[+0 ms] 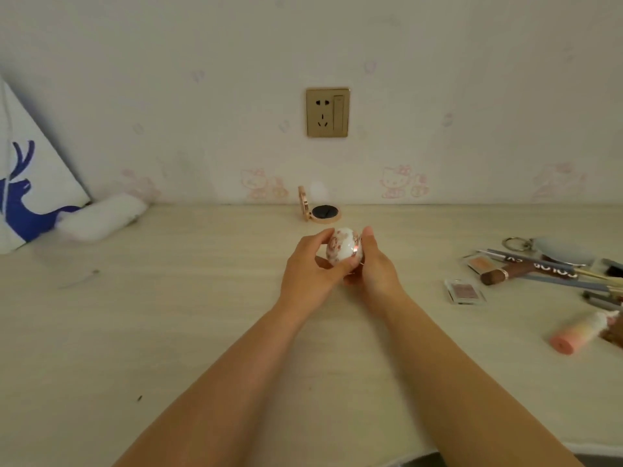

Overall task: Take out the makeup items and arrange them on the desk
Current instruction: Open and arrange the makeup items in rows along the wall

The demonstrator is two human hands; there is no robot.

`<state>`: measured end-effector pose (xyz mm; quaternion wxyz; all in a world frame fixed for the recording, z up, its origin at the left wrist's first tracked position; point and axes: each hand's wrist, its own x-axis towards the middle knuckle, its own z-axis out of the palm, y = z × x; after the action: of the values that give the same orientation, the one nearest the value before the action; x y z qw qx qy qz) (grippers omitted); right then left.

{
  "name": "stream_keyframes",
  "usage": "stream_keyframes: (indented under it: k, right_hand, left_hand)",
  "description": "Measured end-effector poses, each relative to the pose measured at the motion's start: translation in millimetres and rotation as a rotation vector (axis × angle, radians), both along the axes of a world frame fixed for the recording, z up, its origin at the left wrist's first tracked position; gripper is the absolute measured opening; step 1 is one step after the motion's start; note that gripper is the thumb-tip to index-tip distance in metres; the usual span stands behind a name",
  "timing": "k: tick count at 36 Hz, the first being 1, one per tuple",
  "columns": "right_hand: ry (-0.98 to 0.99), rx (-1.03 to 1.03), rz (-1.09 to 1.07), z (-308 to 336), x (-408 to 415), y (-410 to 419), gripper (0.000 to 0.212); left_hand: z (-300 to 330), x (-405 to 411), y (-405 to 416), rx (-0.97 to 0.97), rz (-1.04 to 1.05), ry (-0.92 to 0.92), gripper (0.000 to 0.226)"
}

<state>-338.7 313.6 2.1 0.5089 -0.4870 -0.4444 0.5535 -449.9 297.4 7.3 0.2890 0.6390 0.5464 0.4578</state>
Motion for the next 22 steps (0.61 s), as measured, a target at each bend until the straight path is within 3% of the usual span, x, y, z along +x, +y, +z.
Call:
stream_keyframes:
  k: [3,7,13,17,20,22]
  right_hand:
    - [0.071,0.009,0.046,-3.4,-0.3,1.8,0.054]
    - [0.123,0.043,0.040,-5.7,8.8,5.4,0.047]
    - [-0.073,0.089,-0.007,-8.6,9.8,9.1,0.054]
    - [-0.204,0.151,-0.089,-11.3,14.5,11.6,0.038]
    - [-0.197,0.146,-0.051,-13.1,13.0,10.5,0.050]
    - [-0.205,0.159,-0.024,-11.4,10.4,6.5,0.046]
  left_hand:
    - [-4.4,7.0,5.5,-0.013,-0.007,-0.006,0.061]
    - [-8.4,16.3,11.9,-0.042,-0.088,-0.016,0.050]
    - [-13.3,5.5,16.1,-0.018,-0.114,0.005,0.047]
    - [-15.2,-4.7,14.6,-0.064,-0.185,-0.082,0.050]
    - [-16.6,-3.6,15.2,-0.051,-0.181,-0.092,0.049]
    - [-18.5,-2.6,16.7,-0.036,-0.161,-0.087,0.049]
